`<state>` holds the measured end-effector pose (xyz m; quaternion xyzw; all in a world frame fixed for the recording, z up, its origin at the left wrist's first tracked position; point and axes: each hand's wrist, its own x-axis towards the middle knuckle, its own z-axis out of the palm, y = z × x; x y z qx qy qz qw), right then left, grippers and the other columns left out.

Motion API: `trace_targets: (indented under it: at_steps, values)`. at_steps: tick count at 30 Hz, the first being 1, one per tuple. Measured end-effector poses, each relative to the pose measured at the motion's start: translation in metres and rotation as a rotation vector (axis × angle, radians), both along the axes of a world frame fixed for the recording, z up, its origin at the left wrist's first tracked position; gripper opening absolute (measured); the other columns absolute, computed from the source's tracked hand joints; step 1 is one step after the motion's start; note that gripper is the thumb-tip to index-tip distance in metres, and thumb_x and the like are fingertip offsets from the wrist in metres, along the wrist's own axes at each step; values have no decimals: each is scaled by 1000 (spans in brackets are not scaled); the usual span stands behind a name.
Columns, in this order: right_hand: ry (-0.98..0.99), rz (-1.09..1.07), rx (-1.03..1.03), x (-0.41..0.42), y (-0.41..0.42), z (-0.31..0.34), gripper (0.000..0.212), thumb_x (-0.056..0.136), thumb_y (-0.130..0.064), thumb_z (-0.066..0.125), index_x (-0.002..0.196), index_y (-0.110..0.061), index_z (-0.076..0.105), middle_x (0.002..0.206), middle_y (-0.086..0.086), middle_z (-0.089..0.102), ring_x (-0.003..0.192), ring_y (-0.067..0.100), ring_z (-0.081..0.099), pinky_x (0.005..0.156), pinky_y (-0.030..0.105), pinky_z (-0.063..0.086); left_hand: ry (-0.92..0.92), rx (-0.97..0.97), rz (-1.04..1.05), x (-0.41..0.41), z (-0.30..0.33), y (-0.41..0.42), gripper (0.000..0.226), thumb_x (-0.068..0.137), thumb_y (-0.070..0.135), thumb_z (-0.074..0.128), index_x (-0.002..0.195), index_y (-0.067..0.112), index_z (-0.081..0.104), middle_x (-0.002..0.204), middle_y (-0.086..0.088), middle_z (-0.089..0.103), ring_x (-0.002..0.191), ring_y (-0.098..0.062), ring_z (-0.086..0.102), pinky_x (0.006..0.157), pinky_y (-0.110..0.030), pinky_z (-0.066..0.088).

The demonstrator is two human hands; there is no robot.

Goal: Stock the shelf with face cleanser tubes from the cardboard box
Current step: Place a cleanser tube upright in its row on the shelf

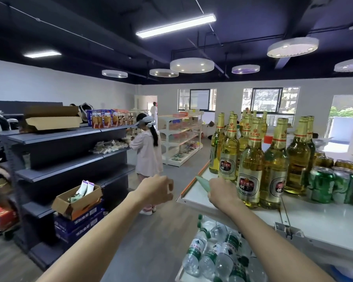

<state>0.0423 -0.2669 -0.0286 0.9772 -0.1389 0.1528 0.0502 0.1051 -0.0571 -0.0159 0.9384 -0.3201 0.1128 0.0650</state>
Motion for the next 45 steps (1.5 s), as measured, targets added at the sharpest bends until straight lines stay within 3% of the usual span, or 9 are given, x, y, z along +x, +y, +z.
trace_targets:
  at_steps: [4, 8, 15, 27, 31, 35, 39, 41, 45]
  values:
    - [44, -55, -85, 13, -12, -5, 27, 92, -15, 60, 119, -15, 62, 109, 5, 66, 101, 25, 66, 78, 34, 52, 1, 17, 2, 11, -7, -13, 22, 86, 36, 59, 106, 27, 63, 107, -4, 66, 94, -25, 62, 74, -30, 46]
    - [16, -91, -21, 22, -23, -10, 25, 93, -34, 60, 107, -14, 65, 108, 4, 69, 100, 24, 67, 76, 31, 50, -3, 28, -18, 19, -10, -26, 23, 87, 35, 59, 108, 25, 62, 108, -3, 67, 95, -25, 62, 74, -30, 44]
    - [-51, -83, 67, 33, -23, -11, 16, 90, -20, 62, 105, -15, 64, 106, 6, 68, 101, 27, 66, 76, 33, 51, -7, 27, -7, 29, -5, -33, 23, 88, 33, 59, 109, 24, 63, 107, -2, 66, 81, -20, 54, 71, -26, 41]
    - [-253, 106, 27, 30, -17, 23, 24, 94, -31, 60, 106, -10, 57, 99, 8, 66, 92, 27, 66, 64, 31, 45, -9, -13, 120, 53, 16, -19, 25, 85, 38, 66, 107, 26, 64, 108, -1, 68, 92, -22, 63, 75, -31, 50]
    - [-371, 270, 182, 35, 6, 34, 29, 91, -39, 63, 104, -14, 56, 96, 6, 65, 88, 27, 64, 63, 29, 39, -21, -180, 139, 60, 22, -22, 62, 85, 47, 66, 134, 18, 42, 118, -4, 65, 99, -26, 65, 83, -42, 54]
    - [-431, 401, 382, 48, 21, 27, 33, 89, -42, 64, 108, -17, 57, 98, 4, 67, 89, 26, 64, 66, 31, 46, -157, -280, 164, 65, 31, -12, 95, 80, 34, 76, 152, 30, 14, 134, -13, 49, 109, -34, 60, 89, -48, 52]
    - [-398, 505, 497, 62, 37, 16, 32, 89, -42, 64, 108, -18, 58, 99, 4, 67, 90, 25, 63, 65, 29, 42, -168, -427, 101, 70, 44, 10, 81, 78, 10, 76, 148, 27, 38, 139, -9, 51, 122, -26, 53, 101, -29, 43]
    - [-374, 539, 566, 70, 48, 8, 31, 88, -43, 64, 105, -19, 57, 98, 4, 66, 90, 26, 63, 65, 28, 40, -160, -427, 94, 70, 48, 20, 70, 76, 2, 72, 140, 21, 51, 132, -8, 58, 117, -21, 55, 96, -19, 39]
    - [-280, 584, 646, 92, 78, -7, 33, 86, -43, 65, 109, -20, 59, 101, 6, 68, 95, 30, 64, 73, 34, 51, -125, -429, 137, 68, 50, 43, 61, 75, 4, 72, 132, 20, 57, 106, -5, 53, 101, -18, 52, 85, -24, 42]
